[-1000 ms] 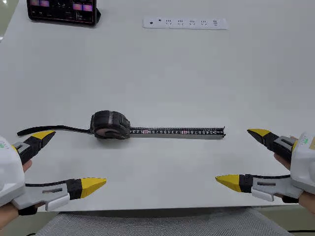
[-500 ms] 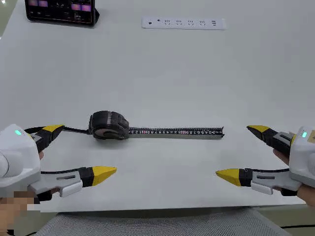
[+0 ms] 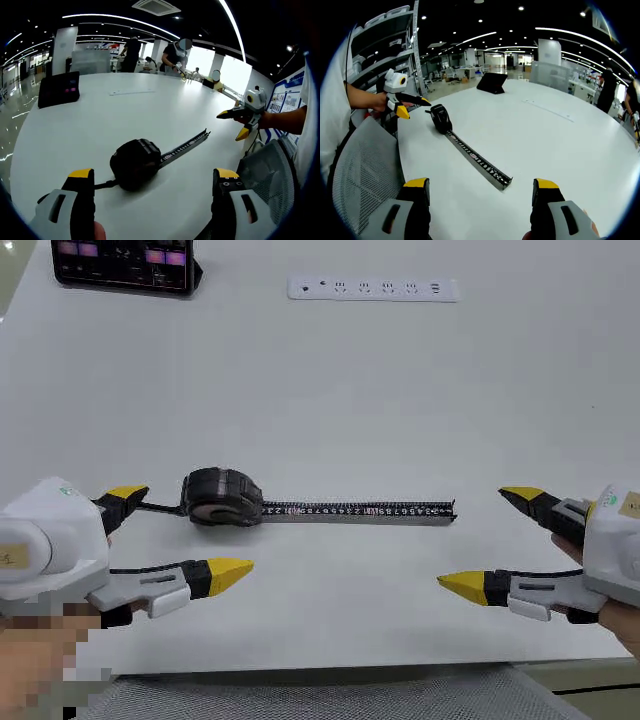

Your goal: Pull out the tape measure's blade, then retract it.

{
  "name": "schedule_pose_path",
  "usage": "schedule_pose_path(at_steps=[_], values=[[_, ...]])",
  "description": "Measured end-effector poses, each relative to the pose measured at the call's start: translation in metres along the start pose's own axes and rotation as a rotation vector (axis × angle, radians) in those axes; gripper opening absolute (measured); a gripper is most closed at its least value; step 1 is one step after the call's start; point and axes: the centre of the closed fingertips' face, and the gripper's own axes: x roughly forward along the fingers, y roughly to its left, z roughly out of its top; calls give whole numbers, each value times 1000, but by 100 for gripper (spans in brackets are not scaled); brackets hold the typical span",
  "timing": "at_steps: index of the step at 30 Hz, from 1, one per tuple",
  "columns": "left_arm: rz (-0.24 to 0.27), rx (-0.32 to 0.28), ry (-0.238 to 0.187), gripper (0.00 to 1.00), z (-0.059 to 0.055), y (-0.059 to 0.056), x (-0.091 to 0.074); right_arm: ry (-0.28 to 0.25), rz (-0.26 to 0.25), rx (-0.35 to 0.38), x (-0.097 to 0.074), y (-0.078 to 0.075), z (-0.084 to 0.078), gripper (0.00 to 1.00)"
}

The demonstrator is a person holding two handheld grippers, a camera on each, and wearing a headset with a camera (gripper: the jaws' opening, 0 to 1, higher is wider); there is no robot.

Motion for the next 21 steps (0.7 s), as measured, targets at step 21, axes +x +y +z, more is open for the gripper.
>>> schedule_pose_path(at_steps=[21], values=[[0, -106, -11, 94, -1, 0, 28, -1, 3, 7, 11, -14, 1, 82]])
